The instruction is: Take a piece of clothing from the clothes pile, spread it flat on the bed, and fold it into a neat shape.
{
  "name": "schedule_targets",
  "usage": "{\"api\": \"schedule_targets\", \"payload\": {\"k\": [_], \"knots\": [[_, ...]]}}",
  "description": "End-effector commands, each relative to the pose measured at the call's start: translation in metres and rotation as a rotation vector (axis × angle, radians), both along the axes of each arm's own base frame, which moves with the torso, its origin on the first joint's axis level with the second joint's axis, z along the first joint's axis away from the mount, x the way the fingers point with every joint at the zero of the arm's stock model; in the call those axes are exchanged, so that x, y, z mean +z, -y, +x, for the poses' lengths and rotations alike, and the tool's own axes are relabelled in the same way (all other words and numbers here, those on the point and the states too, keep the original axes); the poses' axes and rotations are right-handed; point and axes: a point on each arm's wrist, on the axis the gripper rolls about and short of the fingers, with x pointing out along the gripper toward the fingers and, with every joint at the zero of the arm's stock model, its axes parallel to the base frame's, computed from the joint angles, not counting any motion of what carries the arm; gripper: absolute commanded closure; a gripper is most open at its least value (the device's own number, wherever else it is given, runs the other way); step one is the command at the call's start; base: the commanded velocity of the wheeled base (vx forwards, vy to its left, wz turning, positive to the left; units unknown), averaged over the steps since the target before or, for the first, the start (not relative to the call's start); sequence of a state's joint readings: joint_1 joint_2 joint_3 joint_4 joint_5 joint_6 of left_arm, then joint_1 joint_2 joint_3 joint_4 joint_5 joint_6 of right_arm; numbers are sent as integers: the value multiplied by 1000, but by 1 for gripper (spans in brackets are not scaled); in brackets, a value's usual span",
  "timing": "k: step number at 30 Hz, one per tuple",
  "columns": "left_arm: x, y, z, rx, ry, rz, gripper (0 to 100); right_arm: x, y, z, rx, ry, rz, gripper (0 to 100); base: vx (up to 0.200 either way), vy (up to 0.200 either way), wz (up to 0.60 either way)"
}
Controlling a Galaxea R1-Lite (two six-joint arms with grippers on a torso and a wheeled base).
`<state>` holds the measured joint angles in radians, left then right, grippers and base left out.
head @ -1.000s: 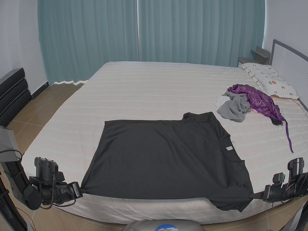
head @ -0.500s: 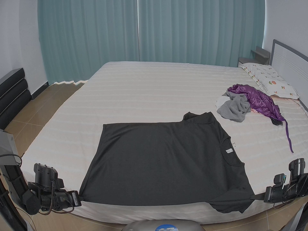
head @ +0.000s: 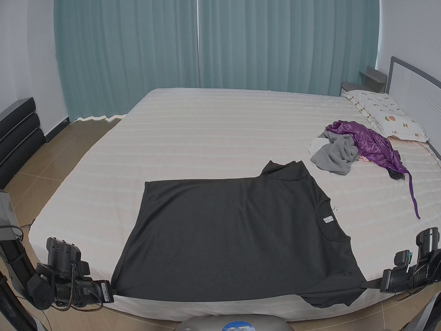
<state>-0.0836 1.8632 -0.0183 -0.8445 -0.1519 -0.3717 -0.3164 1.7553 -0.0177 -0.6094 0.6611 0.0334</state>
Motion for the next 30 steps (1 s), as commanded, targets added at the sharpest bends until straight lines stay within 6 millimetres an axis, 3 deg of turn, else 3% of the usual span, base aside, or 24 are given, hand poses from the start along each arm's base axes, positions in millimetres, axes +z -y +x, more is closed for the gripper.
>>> {"api": "schedule_targets", "payload": {"k": [1,23,30], "knots": [[6,0,-1,-1,23,-2,100,3,-2,-7,7,2,-4,100,0,0,0],[5,-1,-9,-38,-5,75,100,6,-2,-18,38,0,-32,100,0,0,0],[12,0,2,-19,49,62,100,15,-1,-15,28,71,-41,100,0,0,0]]}}
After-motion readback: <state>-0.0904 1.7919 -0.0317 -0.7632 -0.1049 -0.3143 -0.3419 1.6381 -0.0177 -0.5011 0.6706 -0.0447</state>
